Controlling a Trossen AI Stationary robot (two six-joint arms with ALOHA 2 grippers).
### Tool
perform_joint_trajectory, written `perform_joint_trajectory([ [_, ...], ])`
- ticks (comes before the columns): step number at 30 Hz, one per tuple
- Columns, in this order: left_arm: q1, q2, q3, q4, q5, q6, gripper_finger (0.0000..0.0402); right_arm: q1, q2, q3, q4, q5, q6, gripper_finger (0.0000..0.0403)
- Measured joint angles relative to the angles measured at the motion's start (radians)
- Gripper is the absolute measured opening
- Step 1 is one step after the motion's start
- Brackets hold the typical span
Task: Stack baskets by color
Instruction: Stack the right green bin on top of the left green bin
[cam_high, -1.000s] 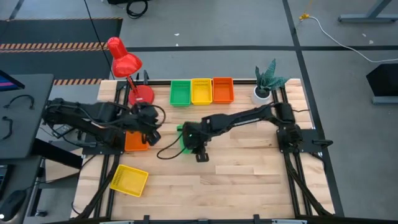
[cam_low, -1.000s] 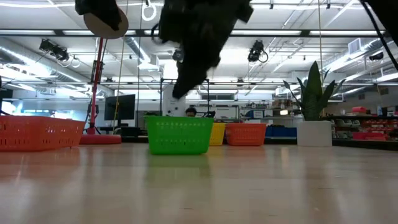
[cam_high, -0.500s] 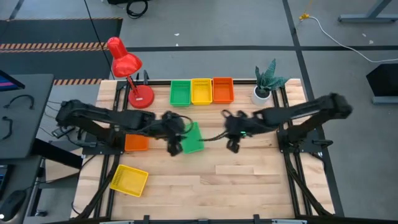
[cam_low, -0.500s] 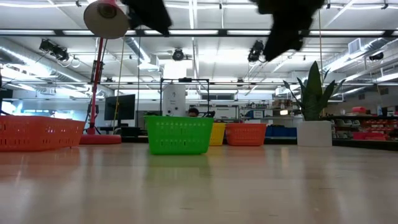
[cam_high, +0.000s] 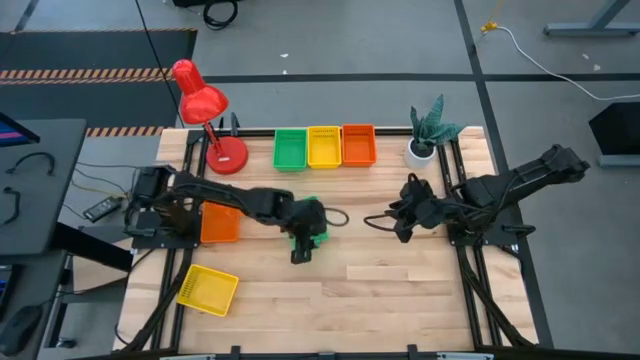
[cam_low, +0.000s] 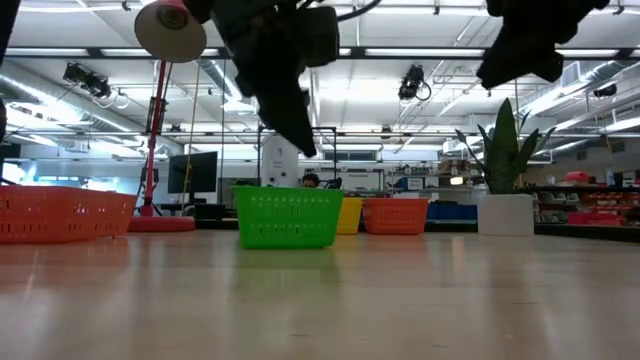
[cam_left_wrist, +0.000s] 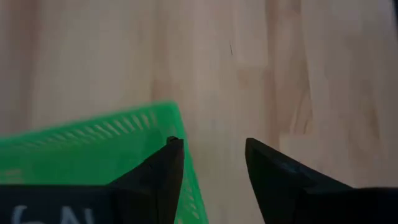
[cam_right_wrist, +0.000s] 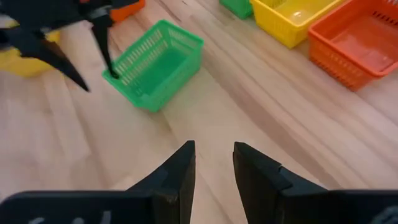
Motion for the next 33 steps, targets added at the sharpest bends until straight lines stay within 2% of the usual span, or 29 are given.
perform_joint_trajectory([
  [3, -0.034, 0.026, 0.000, -0.015, -0.022, -0.026, 0.0184, 0.000, -0.008, -0.031, -0.002, 0.015, -0.044, 0.0113],
  [10, -0.121, 0.063, 0.000, -0.095, -0.292, -0.195, 0.0161, -0.001, -0.010, -0.075, 0.005, 0.037, -0.131, 0.0113],
  [13, -0.135, 0.074, 0.001, -0.097, -0.347, -0.292, 0.0147, -0.001, -0.016, -0.082, 0.005, 0.039, -0.174, 0.0113],
  [18, -0.139, 0.106, 0.000, -0.093, -0.359, -0.387, 0.0123, -0.001, -0.025, -0.082, 0.017, 0.040, -0.240, 0.0113],
  [24, -0.136, 0.166, 0.002, 0.013, -0.368, -0.433, 0.0097, 0.002, -0.048, -0.081, -0.016, 0.022, -0.259, 0.0113],
  [27, -0.134, 0.168, 0.000, 0.025, -0.364, -0.432, 0.0069, 0.008, -0.064, -0.081, -0.033, 0.003, -0.236, 0.0113],
  [30, -0.129, 0.156, 0.003, 0.008, -0.364, -0.432, 0.0021, 0.022, -0.083, -0.081, -0.059, -0.002, -0.197, 0.0113],
  [33, -0.124, 0.132, 0.017, -0.012, -0.362, -0.432, 0.0013, 0.041, -0.101, -0.081, -0.080, -0.002, -0.156, 0.0113],
])
